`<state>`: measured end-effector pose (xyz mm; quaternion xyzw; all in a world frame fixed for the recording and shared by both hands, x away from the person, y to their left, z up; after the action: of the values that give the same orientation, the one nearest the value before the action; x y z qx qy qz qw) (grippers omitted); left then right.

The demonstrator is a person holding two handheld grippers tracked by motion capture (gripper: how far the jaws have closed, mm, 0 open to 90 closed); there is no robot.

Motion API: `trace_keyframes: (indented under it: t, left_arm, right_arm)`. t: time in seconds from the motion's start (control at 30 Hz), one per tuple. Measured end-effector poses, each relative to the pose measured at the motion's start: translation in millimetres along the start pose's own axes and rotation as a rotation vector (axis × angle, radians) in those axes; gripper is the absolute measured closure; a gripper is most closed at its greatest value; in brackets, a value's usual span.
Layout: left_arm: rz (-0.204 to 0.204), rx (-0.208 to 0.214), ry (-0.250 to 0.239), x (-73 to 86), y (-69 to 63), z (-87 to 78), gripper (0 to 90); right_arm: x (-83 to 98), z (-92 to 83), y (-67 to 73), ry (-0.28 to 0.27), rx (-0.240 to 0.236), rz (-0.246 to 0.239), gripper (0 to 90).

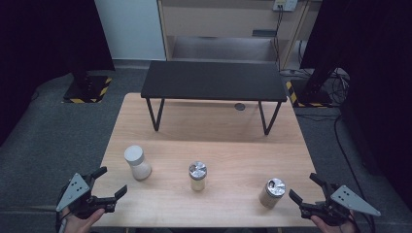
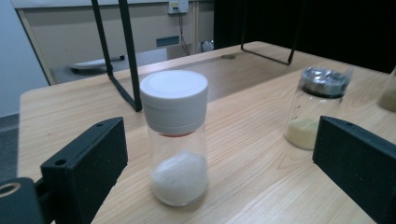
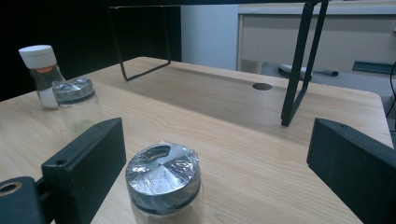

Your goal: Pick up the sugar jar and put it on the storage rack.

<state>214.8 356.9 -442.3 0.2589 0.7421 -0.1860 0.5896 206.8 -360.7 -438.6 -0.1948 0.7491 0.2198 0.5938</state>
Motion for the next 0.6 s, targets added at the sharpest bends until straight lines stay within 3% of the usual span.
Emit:
trace_keyframes:
  t: [0.03,0.07,0.27,0.47,0.6]
  left_arm:
    - [-0.008,0.007,-0.010,-0.9,-1.0,-0.5,2.2]
    - [0.022,0.003,0.007,-6.3,-4.0,-1.5,2.3]
    - [0.046,-0.002,0.043,-23.3,-8.2,-9.2,2.2]
    - [0.064,-0.023,0.076,-38.0,-8.1,-15.3,2.2]
    - [0.067,-0.012,0.100,-47.2,-3.6,-18.5,2.2]
  right_arm:
    - [0.0,0.0,0.0,0.000,0.000,0.000,5.4]
    - [-0.2,-0.2,0.3,0.000,-0.002,-0.001,5.4]
    - [-0.3,0.4,0.8,0.004,-0.008,-0.004,5.4]
    - [-0.5,0.4,1.2,0.005,-0.007,-0.005,5.4]
    - [-0.6,0.9,1.7,0.005,-0.008,-0.008,5.3]
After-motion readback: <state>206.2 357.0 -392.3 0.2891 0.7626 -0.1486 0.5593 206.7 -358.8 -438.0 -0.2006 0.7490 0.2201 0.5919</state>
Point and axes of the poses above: each handheld gripper's, and its own axes: z roughly forward along the jaws, x roughly out of its underside, y roughly to its left, the point moved 9 cm from there along z, roughly forward along the jaws, and after that the axes turned 3 degrees about z, right-handed, at the moved point
